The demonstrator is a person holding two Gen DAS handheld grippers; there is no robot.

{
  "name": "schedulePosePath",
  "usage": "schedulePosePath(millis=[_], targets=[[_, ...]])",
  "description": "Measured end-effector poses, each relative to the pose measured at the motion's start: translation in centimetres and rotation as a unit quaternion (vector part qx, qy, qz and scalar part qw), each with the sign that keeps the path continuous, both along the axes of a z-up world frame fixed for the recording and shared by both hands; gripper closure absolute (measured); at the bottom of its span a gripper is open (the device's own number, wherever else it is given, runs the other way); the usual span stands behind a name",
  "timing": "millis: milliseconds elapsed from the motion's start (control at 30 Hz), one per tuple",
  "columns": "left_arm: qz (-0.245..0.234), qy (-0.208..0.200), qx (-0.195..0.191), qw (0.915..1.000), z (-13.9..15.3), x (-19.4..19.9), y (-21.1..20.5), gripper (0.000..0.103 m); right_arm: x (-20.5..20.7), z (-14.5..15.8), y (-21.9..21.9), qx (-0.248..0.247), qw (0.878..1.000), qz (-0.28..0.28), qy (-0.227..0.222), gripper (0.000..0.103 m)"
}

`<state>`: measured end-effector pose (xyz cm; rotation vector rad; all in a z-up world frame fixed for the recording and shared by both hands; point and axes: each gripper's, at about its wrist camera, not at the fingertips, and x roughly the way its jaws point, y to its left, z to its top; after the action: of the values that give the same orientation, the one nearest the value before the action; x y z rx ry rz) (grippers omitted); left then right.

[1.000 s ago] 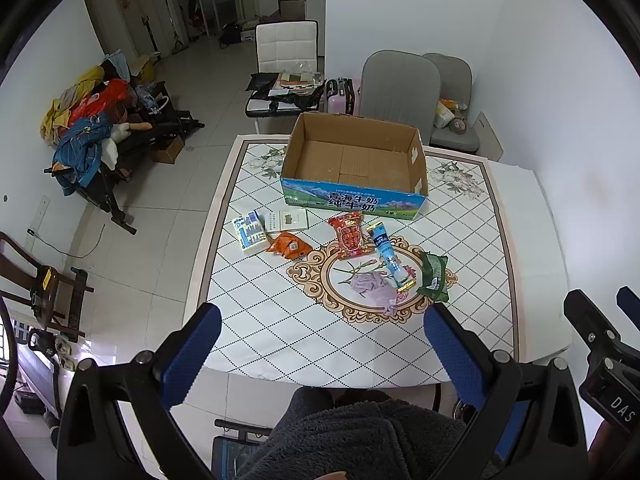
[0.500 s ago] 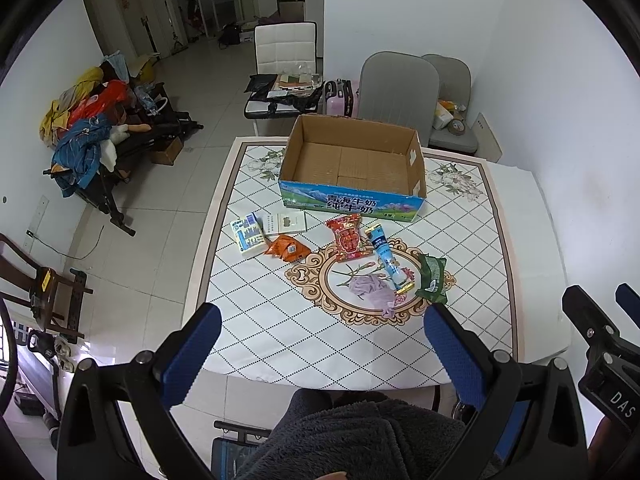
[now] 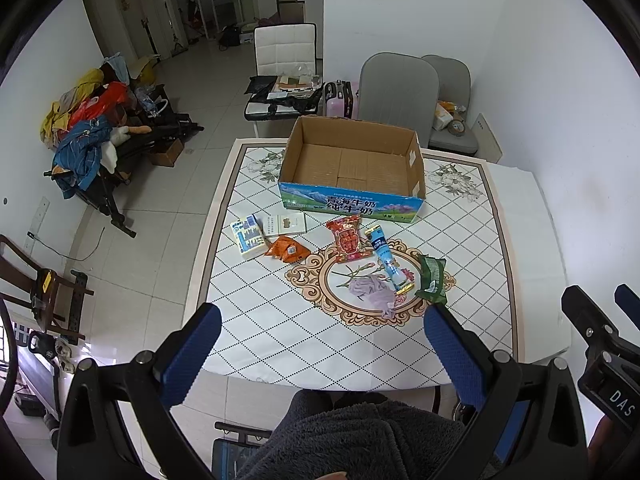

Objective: Organize soft objects

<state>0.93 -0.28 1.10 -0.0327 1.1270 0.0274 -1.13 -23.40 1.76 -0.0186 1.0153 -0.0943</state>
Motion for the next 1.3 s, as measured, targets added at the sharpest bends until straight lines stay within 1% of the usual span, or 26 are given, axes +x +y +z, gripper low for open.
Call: schedulePosePath(millis=[500, 833, 1300], targets=[[0.001, -0.002, 0.000, 1.0000, 0.2, 0.0, 0.0, 0.000, -0.6, 0.0, 0.3, 0.002, 1.000, 0.003, -0.004, 0.000], [0.002, -0.010, 0.001, 0.9999, 1.2, -0.2, 0.2, 0.000, -0.7, 0.1, 0.6, 0.005, 1.000, 0.006, -0.007, 0.000], [0.004, -0.011, 0.000, 0.9999, 1.1, -0.5, 0.1, 0.000, -0.7, 0.0, 0.5, 0.009, 1.000, 0.004, -0.001, 0.000]])
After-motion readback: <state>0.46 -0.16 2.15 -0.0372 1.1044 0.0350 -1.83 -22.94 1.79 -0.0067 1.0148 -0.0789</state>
